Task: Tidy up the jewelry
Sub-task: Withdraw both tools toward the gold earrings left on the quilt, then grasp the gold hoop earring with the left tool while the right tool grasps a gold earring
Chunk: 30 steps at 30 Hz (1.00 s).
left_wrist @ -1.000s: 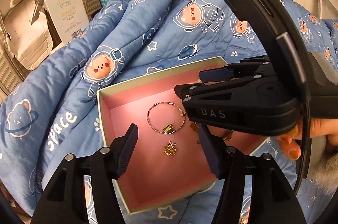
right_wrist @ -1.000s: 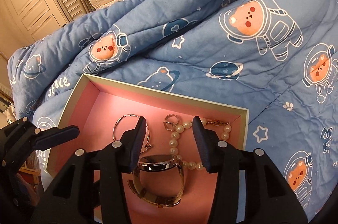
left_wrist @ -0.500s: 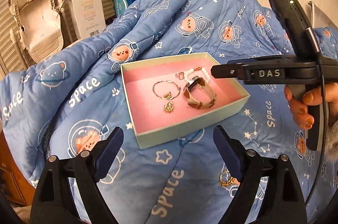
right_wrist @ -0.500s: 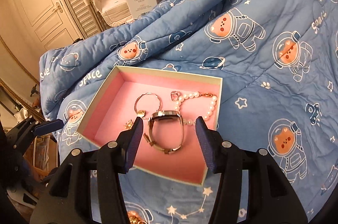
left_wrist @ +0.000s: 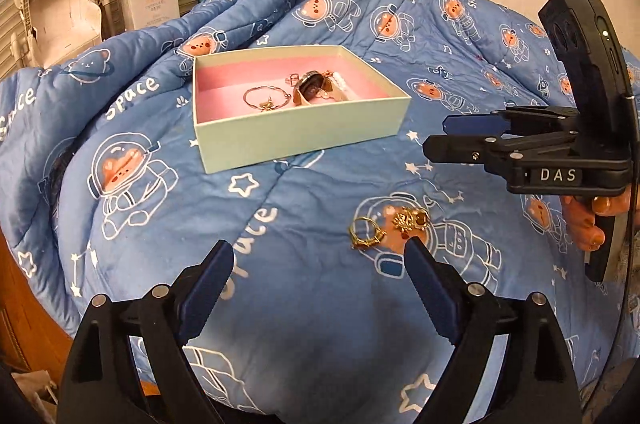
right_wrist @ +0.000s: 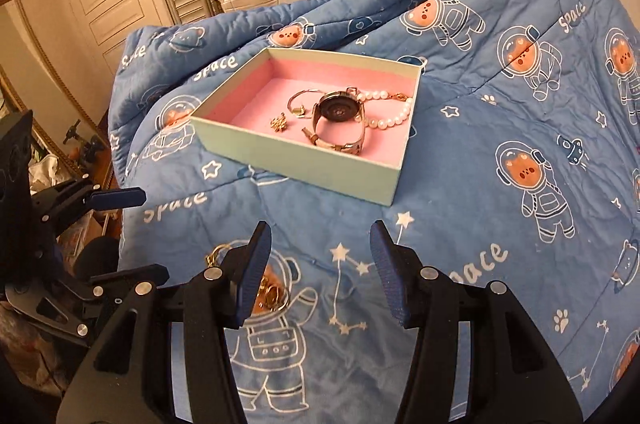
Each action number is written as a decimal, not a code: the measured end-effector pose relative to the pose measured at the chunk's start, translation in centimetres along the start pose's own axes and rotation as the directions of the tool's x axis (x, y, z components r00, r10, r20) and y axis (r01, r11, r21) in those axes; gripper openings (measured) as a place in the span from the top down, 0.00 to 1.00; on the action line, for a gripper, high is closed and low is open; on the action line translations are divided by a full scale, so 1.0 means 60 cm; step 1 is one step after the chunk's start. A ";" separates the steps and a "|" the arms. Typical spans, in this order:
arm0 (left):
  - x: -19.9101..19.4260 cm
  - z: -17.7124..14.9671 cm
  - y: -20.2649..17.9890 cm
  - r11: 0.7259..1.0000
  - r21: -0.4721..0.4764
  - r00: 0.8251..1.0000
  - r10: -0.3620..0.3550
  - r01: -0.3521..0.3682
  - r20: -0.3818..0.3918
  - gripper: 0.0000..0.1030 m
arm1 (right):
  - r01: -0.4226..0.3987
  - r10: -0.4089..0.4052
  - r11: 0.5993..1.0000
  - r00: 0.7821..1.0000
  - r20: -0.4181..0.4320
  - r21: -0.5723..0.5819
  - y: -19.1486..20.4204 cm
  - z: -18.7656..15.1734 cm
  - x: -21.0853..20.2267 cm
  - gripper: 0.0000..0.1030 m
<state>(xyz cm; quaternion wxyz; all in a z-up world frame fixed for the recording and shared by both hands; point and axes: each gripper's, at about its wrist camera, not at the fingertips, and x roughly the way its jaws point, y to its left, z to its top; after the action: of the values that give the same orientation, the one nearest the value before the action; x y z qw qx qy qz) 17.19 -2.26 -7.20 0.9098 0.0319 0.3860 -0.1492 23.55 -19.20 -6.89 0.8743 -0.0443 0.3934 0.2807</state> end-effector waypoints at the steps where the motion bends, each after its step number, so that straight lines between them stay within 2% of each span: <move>1: 0.001 -0.005 -0.005 1.000 0.005 1.000 -0.001 0.001 -0.001 0.19 | -0.008 0.008 1.000 1.000 -0.003 -0.014 0.004 -0.008 -0.001 0.50; 7: 0.014 -0.020 -0.018 1.000 0.007 1.000 -0.015 0.016 -0.028 0.31 | -0.036 0.032 0.991 0.999 -0.030 -0.128 0.029 -0.044 0.005 0.50; 10: 0.021 -0.023 -0.018 1.000 -0.005 0.999 -0.025 0.025 -0.033 0.37 | -0.053 0.046 0.982 0.998 -0.044 -0.179 0.042 -0.055 0.014 0.56; 15: 0.032 -0.025 -0.019 1.000 -0.016 0.999 -0.026 0.026 -0.044 0.44 | -0.045 0.033 0.980 0.997 -0.068 -0.192 0.041 -0.062 0.035 0.60; 17: 0.035 -0.024 -0.018 0.999 -0.024 0.999 -0.029 0.028 -0.044 0.46 | -0.048 0.035 0.979 0.997 -0.067 -0.198 0.042 -0.062 0.040 0.60; 18: 0.036 -0.023 -0.017 0.999 -0.027 0.999 -0.031 0.030 -0.043 0.47 | -0.053 0.040 0.977 0.997 -0.068 -0.205 0.043 -0.063 0.042 0.66; 24: 0.045 -0.022 -0.011 0.998 -0.057 0.998 -0.039 0.037 -0.043 0.51 | -0.047 0.034 0.972 0.998 -0.060 -0.232 0.052 -0.063 0.053 0.78; 30: 0.049 -0.019 -0.017 0.998 -0.053 0.998 -0.045 0.043 -0.039 0.52 | -0.050 0.041 0.974 0.998 -0.045 -0.219 0.049 -0.064 0.047 0.78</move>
<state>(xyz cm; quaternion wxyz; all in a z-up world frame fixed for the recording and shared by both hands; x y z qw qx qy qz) 18.04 -3.75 -10.01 0.8988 0.0027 0.4088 -0.1584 20.95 -16.59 -11.13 0.8494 -0.1375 0.3781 0.3416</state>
